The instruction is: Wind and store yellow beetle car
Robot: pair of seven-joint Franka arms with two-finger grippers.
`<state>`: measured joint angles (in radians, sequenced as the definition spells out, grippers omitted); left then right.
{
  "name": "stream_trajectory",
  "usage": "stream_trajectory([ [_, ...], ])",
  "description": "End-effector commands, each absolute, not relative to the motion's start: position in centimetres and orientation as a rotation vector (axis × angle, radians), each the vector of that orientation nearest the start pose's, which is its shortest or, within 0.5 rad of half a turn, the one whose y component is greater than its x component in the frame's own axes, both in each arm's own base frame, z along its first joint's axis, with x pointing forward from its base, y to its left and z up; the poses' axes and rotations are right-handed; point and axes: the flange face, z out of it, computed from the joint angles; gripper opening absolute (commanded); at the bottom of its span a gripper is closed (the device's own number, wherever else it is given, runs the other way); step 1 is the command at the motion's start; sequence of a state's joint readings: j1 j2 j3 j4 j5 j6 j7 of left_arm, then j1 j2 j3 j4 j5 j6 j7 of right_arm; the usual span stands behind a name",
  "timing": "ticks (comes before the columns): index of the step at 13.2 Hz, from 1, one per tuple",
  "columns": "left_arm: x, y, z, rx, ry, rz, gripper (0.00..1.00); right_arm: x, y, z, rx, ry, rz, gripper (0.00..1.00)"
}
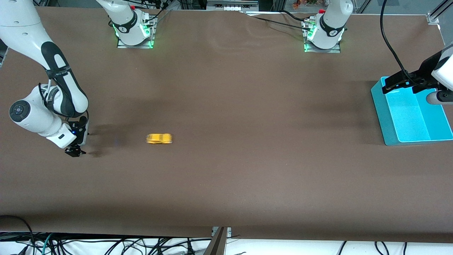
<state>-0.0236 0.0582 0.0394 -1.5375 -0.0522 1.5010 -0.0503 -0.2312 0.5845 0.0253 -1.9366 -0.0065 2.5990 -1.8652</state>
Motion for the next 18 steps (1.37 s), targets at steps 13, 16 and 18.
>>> stream_trajectory([
  [13, 56.5, 0.7, 60.6, -3.204, -0.108, 0.165, 1.0, 64.4, -11.5, 28.3, 2.369, 2.082, 0.16, 1.0],
  [16, 56.5, 0.7, 60.7, -3.203, -0.106, 0.163, 1.0, 64.9, -11.0, 32.6, 2.578, 1.864, 0.139, 1.0],
  [18, 56.6, 0.7, 60.5, -3.204, -0.106, 0.165, 1.0, 65.9, -10.3, 35.5, 2.766, 1.642, 0.091, 1.0],
])
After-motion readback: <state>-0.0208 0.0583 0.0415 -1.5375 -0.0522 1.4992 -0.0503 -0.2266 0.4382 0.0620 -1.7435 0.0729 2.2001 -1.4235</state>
